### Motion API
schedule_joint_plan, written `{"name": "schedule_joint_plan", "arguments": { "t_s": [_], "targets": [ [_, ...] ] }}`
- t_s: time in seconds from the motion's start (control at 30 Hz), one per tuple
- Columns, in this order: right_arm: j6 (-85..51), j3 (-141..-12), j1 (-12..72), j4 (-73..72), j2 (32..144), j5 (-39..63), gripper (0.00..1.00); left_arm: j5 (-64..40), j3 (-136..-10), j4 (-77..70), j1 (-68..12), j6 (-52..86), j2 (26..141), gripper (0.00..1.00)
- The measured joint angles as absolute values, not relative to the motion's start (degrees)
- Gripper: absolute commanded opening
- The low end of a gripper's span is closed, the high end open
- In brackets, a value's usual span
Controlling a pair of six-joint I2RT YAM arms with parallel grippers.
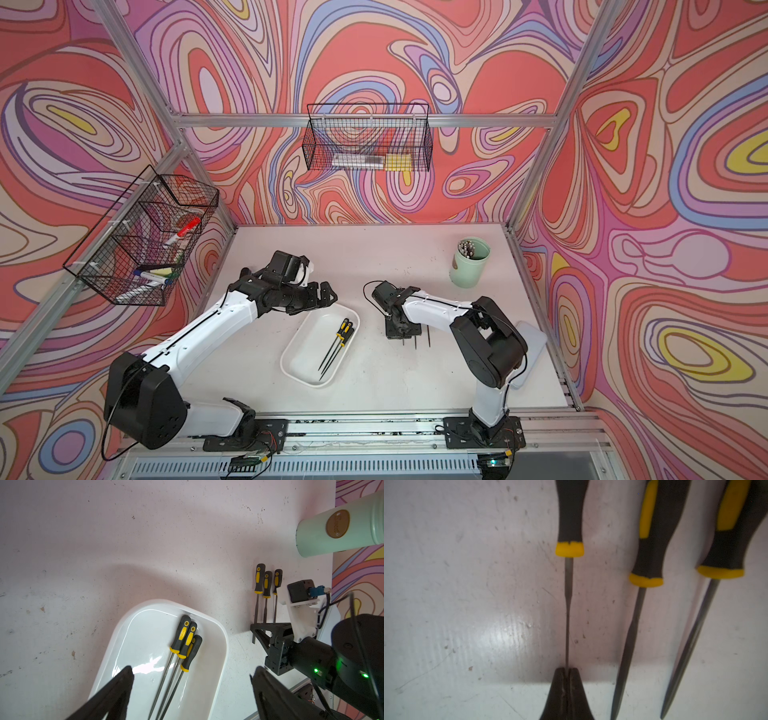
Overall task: Take the file tool out of the storage box
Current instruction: Place the file tool at the center of the board.
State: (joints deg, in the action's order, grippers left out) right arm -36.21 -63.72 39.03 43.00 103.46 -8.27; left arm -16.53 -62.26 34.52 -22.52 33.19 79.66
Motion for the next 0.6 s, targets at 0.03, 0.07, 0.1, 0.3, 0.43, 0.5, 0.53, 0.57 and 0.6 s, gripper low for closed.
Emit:
{"name": "schedule_joint_plan", "arguments": {
  "t_s": [0.03, 0.07, 0.1, 0.3, 0.43, 0.5, 0.53, 0.57, 0.6],
  "targets": [
    [-36.23, -63.72, 39.03, 42.98, 103.46, -8.23, 0.01, -16.53, -62.26, 34.52, -22.52, 33.21, 79.83, 0.93],
    [-36.23, -63.72, 39.00, 42.98, 103.46, -8.21, 0.03, -16.53, -62.26, 34.52, -22.52, 33.21, 80.01, 0.93],
    [-36.23, -63.70, 39.00, 42.96, 103.46, -8.19, 0.03, -16.53, -62.26, 34.52, -22.57, 33.21, 80.12, 0.93],
    [-36.23, -63.68, 38.96, 42.89, 103.46, -8.14, 0.07, -16.53, -62.26, 34.52, -22.63, 33.21, 80.73, 0.93],
    [-36.18, -63.68, 38.96, 42.87, 103.46, -8.14, 0.08, -16.53, -62.26, 34.52, -22.70, 33.19, 80.79, 0.93],
    [-36.16, -63.68, 38.96, 42.87, 103.46, -8.14, 0.09, -16.51, -62.26, 34.52, -22.83, 33.19, 80.88, 0.93],
    [-36.14, -63.68, 38.96, 42.85, 103.46, -8.14, 0.11, -16.53, -62.26, 34.52, -22.85, 33.19, 80.95, 0.93],
    [-36.14, -63.68, 38.94, 42.87, 103.46, -8.16, 0.11, -16.53, -62.26, 34.52, -22.90, 33.19, 81.06, 0.93],
    [-36.10, -63.68, 38.92, 42.87, 103.46, -8.16, 0.11, -16.53, -62.26, 34.52, -22.92, 33.19, 81.14, 0.93]
  ]
}}
